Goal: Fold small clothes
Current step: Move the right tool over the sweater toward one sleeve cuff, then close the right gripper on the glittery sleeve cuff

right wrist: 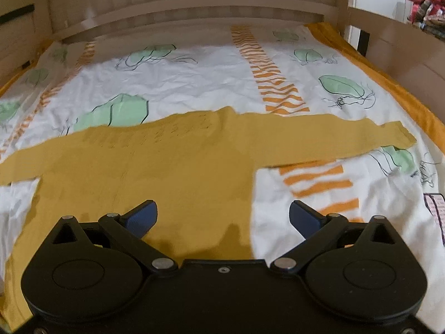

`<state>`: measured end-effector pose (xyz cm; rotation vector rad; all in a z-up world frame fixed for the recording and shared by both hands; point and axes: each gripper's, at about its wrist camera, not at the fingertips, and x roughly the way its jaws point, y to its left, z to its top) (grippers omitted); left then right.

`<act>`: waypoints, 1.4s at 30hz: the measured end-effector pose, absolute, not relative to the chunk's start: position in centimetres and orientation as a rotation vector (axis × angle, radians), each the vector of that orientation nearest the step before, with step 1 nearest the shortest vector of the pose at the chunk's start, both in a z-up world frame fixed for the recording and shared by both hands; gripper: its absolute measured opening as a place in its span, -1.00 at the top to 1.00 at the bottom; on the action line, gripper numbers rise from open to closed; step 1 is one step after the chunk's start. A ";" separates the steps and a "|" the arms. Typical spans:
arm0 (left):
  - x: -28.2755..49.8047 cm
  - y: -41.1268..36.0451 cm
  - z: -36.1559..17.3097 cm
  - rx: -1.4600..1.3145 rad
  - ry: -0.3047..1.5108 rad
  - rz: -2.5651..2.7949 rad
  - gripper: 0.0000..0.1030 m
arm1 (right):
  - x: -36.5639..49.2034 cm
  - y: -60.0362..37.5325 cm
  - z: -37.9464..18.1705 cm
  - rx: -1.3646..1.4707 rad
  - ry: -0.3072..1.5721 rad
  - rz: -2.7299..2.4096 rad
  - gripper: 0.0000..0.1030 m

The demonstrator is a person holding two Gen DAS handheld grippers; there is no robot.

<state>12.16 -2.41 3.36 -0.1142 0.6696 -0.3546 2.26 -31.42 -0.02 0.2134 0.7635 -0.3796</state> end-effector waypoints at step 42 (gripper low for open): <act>24.2 -8.9 -8.7 0.225 0.984 -0.317 -0.24 | 6.6 -72.0 -6.3 0.572 0.809 -0.989 -0.15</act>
